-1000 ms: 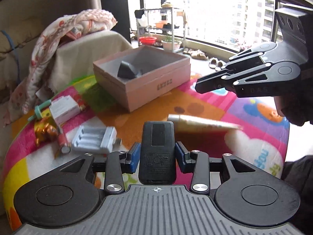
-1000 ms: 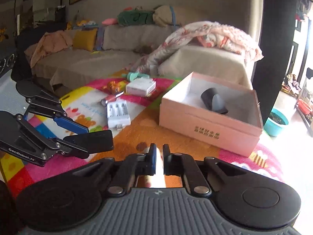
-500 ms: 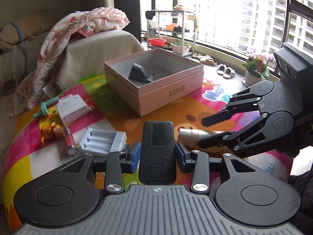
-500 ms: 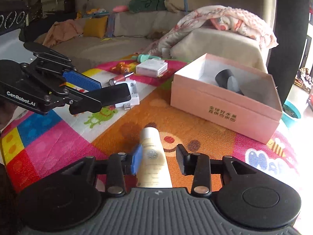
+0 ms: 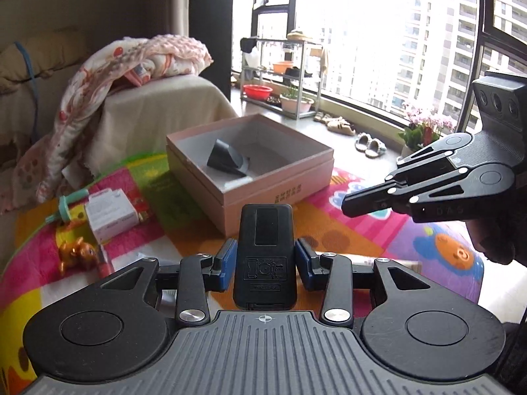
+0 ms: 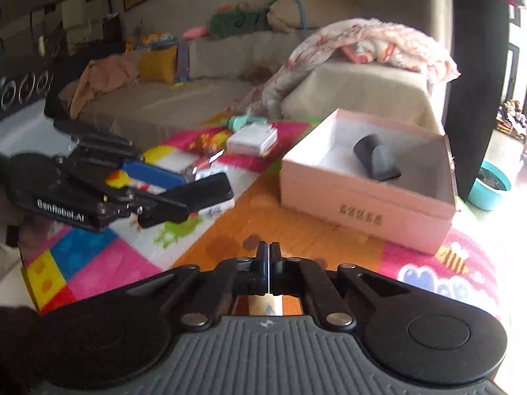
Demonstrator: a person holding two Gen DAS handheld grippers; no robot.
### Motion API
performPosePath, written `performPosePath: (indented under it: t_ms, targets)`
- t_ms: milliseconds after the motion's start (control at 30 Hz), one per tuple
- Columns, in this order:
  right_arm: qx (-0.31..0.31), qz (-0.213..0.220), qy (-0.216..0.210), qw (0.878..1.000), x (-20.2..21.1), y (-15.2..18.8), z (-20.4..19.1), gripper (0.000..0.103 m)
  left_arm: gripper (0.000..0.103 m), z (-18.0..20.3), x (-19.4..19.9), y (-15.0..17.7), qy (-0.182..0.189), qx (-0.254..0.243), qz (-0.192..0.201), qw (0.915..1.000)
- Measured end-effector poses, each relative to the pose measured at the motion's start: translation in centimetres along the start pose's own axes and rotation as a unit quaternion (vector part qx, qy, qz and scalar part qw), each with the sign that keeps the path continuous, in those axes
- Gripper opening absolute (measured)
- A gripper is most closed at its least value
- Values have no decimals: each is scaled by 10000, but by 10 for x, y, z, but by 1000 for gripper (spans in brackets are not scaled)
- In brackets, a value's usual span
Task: Organize rigid objects
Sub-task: 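Carry the lotion tube and black phone toward the pink box with both tools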
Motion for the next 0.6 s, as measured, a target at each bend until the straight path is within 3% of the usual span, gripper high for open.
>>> performPosePath:
  t_ms: [100, 167, 300, 367, 433, 600]
  targets:
    - [-141, 420, 364, 9984, 9, -29, 24, 1, 43, -6, -9, -23, -81, 83, 292, 9995]
    - [-71, 371, 424, 9984, 9, -32, 28, 2, 43, -10, -14, -27, -98, 245, 320, 9991]
    - [101, -130, 219, 9996, 0, -1, 14, 10, 43, -7, -17, -16, -69, 343, 187, 9992]
    - [270, -322, 213, 9989, -8, 20, 4, 24, 43, -6, -18, -7, -35, 389, 48, 9992]
    - [366, -503, 171, 9979, -17, 37, -3, 28, 43, -6, -19, 2, -59, 381, -82, 9992]
    - [586, -524, 35, 9969, -33, 50, -15, 37, 43, -9, -18, 12, -89, 433, -196, 9988]
Point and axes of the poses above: each gripper's, at about its wrist camera, not at the fingertips, and x roughly against the way its jaws point, z to its right, y to its underside, the point moved 5 cm from there along -x, roughly the way its jaws point, and after that the axes turned 10 degrees about z, right-handed, at the moved point
